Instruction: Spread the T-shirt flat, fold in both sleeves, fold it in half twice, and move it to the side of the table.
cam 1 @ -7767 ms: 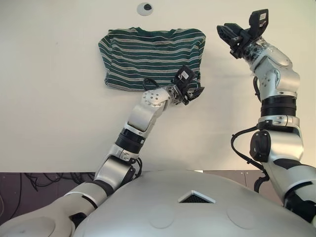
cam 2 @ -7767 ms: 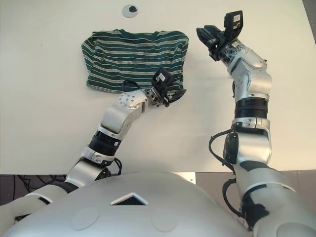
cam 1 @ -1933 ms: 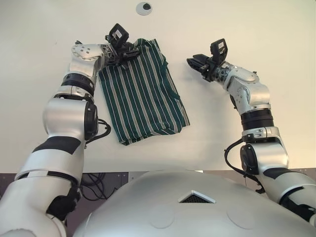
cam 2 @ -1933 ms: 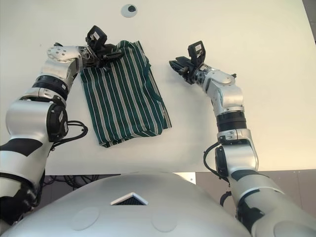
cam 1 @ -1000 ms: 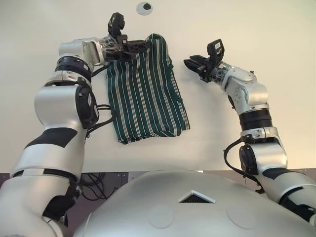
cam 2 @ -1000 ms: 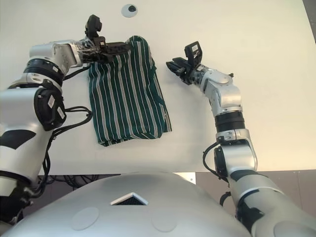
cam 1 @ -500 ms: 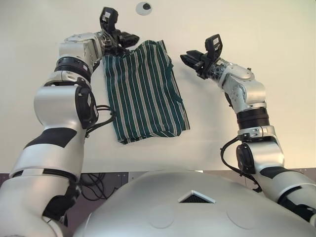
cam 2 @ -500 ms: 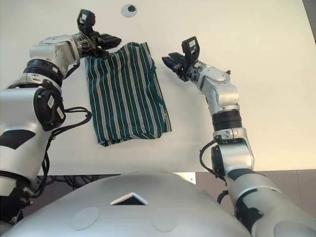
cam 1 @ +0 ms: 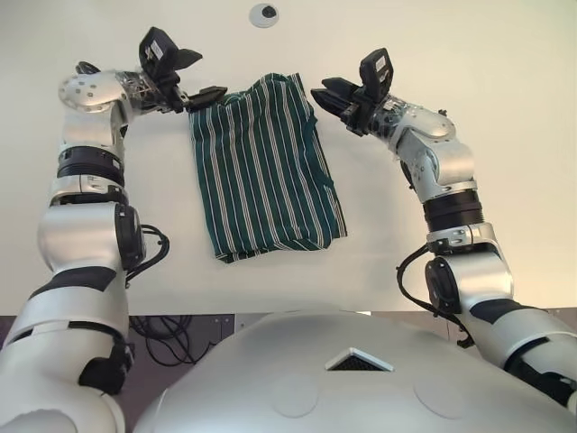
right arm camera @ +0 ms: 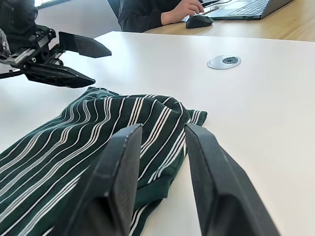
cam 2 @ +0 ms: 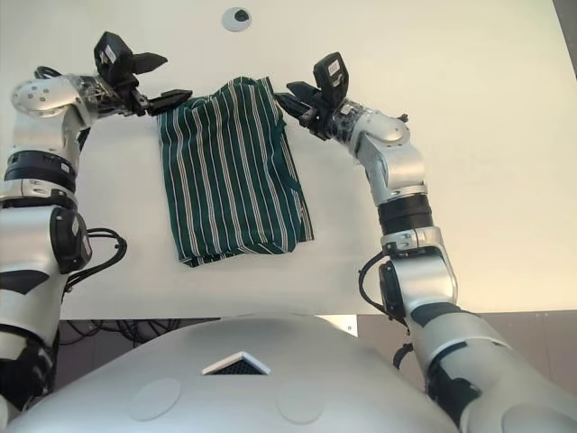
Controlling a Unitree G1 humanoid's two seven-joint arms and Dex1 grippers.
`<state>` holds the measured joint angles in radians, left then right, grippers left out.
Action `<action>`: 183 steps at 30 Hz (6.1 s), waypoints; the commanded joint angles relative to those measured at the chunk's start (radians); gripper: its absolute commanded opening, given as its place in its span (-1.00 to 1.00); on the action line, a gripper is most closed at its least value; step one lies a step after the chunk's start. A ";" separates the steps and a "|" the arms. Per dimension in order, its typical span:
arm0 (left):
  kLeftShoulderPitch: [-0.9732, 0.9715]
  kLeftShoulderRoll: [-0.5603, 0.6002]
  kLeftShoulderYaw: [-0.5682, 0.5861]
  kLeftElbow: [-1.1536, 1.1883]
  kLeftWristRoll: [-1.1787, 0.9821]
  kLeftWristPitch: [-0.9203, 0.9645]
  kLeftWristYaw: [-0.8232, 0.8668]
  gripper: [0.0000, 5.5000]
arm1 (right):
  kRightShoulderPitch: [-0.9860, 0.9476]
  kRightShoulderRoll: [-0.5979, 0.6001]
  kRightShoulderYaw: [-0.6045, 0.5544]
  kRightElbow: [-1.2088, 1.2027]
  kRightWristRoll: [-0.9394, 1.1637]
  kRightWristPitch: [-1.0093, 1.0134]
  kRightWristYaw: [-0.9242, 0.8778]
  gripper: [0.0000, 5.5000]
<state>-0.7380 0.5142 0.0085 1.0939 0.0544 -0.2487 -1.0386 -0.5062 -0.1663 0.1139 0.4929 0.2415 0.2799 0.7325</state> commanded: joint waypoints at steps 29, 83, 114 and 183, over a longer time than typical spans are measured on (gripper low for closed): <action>-0.178 -0.111 -0.036 0.147 0.085 -0.052 0.615 0.96 | 0.034 -0.027 -0.104 -0.077 0.079 -0.012 0.060 -0.44; 0.955 0.267 0.098 -1.106 -0.913 1.537 0.046 0.75 | 0.614 -0.065 -0.217 -0.674 0.685 1.105 -0.304 0.13; 0.864 0.319 0.019 -0.991 -0.887 1.531 -0.007 -0.91 | 0.666 -0.186 -0.146 -0.633 0.631 0.988 -0.249 -1.00; 0.015 0.122 0.002 -0.149 -0.512 1.179 -0.168 -1.00 | -0.454 -0.053 -0.230 0.722 0.144 0.140 0.222 -0.55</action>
<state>-0.7191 0.6571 -0.0275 0.9336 -0.4544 0.9326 -1.2420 -0.9629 -0.2090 -0.0804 1.2216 0.3838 0.4592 0.9749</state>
